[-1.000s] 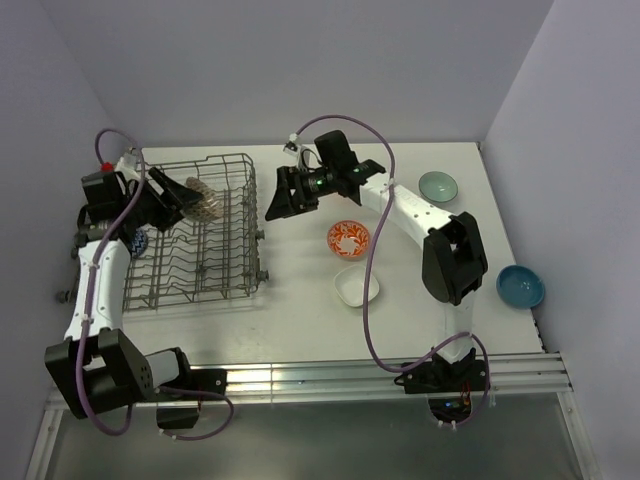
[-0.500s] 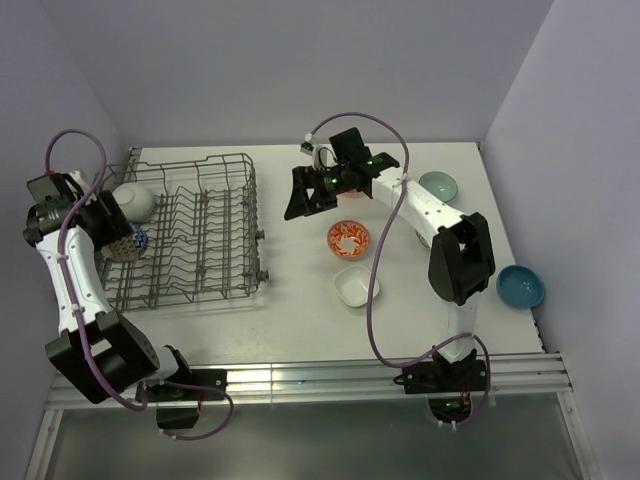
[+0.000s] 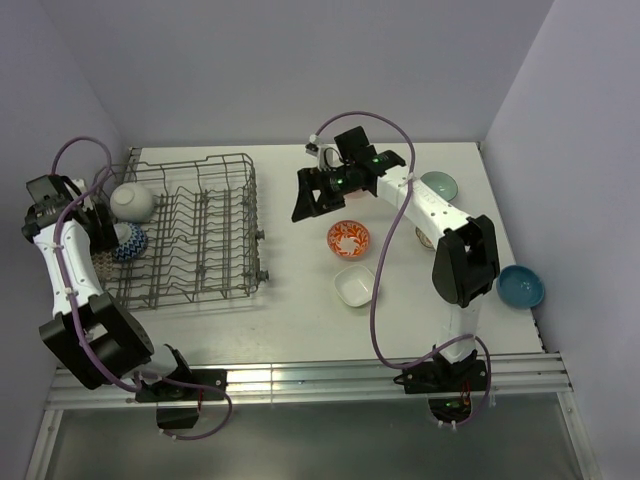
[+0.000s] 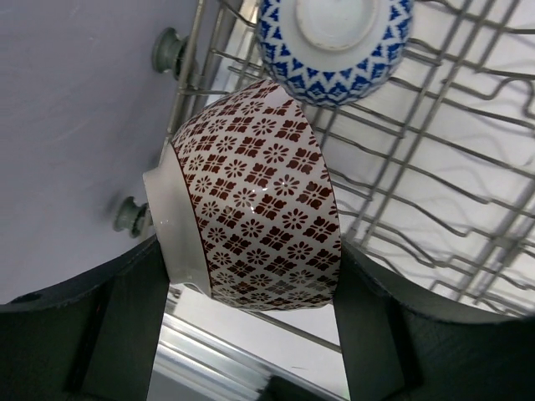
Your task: Load the bowls into the dish rack
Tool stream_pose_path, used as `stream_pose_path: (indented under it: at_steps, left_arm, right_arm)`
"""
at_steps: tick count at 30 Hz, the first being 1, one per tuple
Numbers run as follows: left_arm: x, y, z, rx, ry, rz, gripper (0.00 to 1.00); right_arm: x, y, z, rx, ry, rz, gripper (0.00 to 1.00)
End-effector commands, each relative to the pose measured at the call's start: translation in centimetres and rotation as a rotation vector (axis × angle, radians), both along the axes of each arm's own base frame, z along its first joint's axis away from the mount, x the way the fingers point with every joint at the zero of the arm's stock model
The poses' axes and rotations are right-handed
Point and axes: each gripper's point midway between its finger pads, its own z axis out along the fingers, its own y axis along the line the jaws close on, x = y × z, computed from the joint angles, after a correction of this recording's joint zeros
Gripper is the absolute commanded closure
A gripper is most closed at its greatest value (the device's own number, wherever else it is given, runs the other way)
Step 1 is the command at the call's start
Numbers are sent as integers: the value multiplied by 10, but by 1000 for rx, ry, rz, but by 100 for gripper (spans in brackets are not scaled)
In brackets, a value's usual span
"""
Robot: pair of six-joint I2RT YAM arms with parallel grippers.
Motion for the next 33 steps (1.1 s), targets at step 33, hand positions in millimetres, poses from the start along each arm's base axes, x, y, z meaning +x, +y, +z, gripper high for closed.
stream_pose_path:
  at_steps: [33]
  left_arm:
    - [15,19,-36,388,183,-100,100]
  right_arm:
    - [13,-46,17,-18,-49,-71,0]
